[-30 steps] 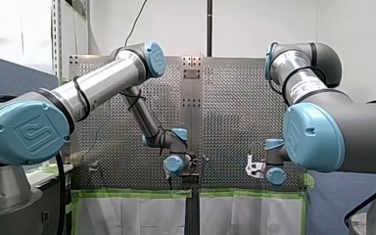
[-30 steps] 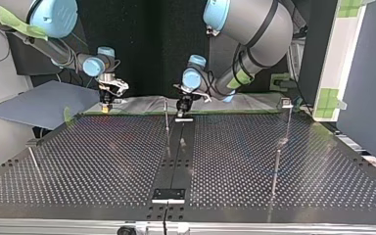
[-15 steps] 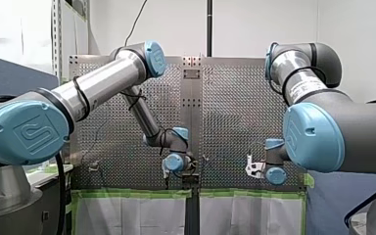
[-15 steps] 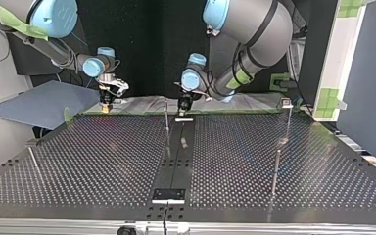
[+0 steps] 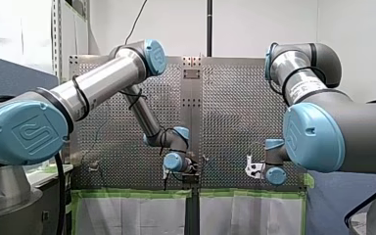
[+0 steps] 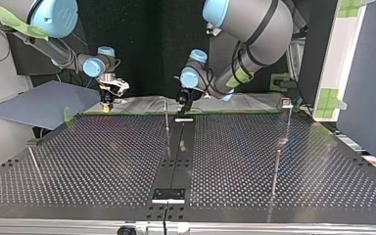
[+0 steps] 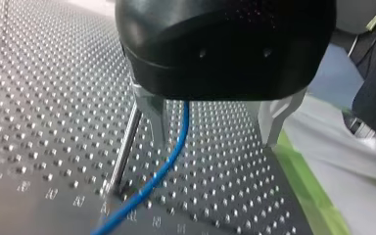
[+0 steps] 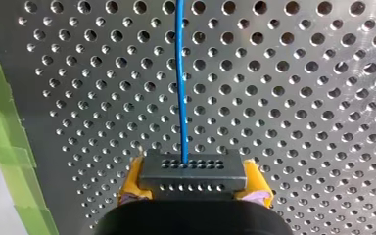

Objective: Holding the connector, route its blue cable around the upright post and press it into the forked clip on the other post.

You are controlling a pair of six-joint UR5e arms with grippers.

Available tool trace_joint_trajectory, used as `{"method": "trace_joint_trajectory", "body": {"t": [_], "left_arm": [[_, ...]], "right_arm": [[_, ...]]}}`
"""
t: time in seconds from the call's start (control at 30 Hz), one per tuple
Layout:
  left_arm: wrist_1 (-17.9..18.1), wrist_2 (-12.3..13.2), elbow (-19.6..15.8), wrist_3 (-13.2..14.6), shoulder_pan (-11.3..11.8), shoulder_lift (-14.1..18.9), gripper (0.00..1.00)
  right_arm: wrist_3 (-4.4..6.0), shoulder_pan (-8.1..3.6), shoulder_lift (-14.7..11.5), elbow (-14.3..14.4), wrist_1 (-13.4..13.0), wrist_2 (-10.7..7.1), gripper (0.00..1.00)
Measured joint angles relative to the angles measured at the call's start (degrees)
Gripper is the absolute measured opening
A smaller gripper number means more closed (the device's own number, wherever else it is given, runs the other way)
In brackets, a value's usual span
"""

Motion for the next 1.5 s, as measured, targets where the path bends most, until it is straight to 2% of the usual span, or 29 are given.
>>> {"method": "trace_joint_trajectory", "body": {"t": [0.23,0.6,0.93,1.17,1.5], "left_arm": [[1.5,3.3,-2.3,-0.1,0.0,2.3,0.93],[2.6,7.6,-5.4,0.0,-0.1,2.8,0.93],[4.0,8.8,-7.0,0.0,-0.3,3.9,0.93],[4.0,9.1,-7.1,0.0,-0.8,4.4,0.93],[5.0,9.2,-9.2,0.1,-1.4,6.3,0.93]], "right_arm": [[0.0,0.07,0.0,0.0,0.2,-0.06,0.0],[0.0,0.06,0.0,0.0,0.9,-0.07,0.0],[-0.03,0.2,0.0,0.0,1.3,-0.07,0.0],[-0.08,0.24,0.0,0.0,1.7,-0.07,0.0],[-0.07,0.28,0.0,0.0,1.7,-0.07,0.0]]}}
